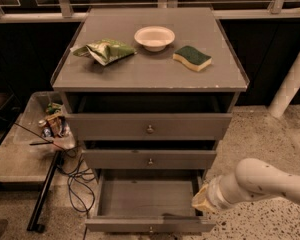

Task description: Close bottom drawer

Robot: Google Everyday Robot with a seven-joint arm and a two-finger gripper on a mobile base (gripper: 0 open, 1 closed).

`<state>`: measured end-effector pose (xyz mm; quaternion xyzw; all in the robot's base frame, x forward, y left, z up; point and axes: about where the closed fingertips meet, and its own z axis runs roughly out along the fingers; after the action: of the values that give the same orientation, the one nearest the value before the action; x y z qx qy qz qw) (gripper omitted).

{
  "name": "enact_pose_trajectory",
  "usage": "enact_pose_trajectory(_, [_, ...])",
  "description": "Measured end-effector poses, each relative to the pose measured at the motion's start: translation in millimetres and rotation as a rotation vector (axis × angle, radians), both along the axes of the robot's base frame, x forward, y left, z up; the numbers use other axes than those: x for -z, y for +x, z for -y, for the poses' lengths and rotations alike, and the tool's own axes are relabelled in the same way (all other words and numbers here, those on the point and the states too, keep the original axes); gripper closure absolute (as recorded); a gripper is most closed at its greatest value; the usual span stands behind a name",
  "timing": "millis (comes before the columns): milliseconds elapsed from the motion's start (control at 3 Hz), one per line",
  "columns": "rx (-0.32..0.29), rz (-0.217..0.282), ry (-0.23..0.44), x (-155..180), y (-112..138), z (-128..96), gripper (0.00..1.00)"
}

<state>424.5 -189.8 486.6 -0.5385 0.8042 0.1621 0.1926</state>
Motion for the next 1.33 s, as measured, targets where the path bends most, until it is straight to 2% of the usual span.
enact_pose_trajectory(333, [0.016, -0.04, -0.019, 47, 1, -6, 1.0])
enact_pose_trajectory(667, [0.021, -0.041, 0.003, 85, 3, -10, 1.0])
enact_pose_trajectory(1000, [0.013, -0.021, 0.101, 117, 3, -14, 1.0])
enact_pose_trajectory(1333, [0.02, 0.023, 0.221, 142, 2, -5, 1.0])
